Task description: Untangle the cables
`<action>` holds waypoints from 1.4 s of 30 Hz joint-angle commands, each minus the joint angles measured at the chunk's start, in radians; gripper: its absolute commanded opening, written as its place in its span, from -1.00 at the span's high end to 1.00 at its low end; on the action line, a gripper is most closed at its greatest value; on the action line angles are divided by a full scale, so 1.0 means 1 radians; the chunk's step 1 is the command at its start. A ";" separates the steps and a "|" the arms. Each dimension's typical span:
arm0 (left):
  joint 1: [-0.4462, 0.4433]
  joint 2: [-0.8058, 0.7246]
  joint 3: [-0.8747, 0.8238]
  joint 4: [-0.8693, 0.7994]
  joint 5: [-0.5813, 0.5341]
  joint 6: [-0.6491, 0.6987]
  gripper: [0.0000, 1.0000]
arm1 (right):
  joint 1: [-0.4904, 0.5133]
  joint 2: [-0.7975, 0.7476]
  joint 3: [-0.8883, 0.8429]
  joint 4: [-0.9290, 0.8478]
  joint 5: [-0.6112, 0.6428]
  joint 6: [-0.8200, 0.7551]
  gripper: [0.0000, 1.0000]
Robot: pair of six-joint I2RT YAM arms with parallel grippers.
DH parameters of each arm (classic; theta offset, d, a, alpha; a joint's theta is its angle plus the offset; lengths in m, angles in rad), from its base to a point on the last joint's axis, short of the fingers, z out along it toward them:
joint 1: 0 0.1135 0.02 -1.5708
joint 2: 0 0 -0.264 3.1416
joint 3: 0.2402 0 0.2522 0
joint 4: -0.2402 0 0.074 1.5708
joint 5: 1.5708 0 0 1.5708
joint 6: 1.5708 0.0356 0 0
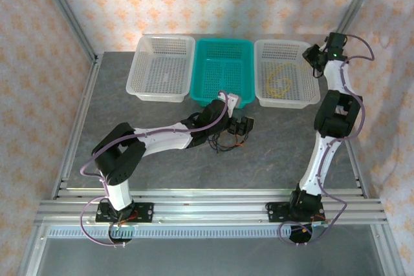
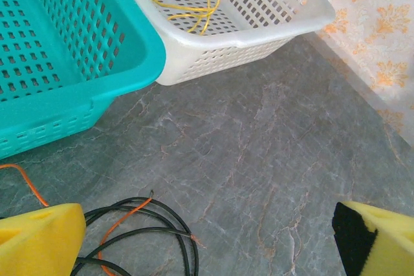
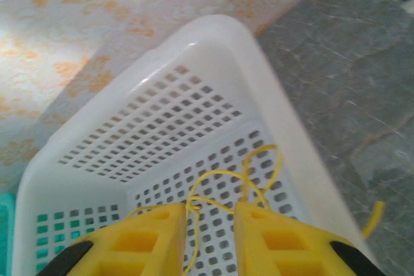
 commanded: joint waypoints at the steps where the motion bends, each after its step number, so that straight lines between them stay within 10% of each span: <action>1: -0.003 -0.029 -0.003 -0.005 0.015 0.000 -0.98 | 0.035 -0.064 -0.001 0.021 0.001 -0.068 0.49; 31: -0.002 -0.039 -0.045 -0.024 -0.018 -0.013 -0.99 | 0.213 -0.018 -0.138 0.057 0.191 -0.134 0.55; 42: 0.028 -0.200 -0.180 0.090 -0.084 -0.098 -0.99 | 0.210 -0.282 -0.235 0.075 0.253 -0.136 0.23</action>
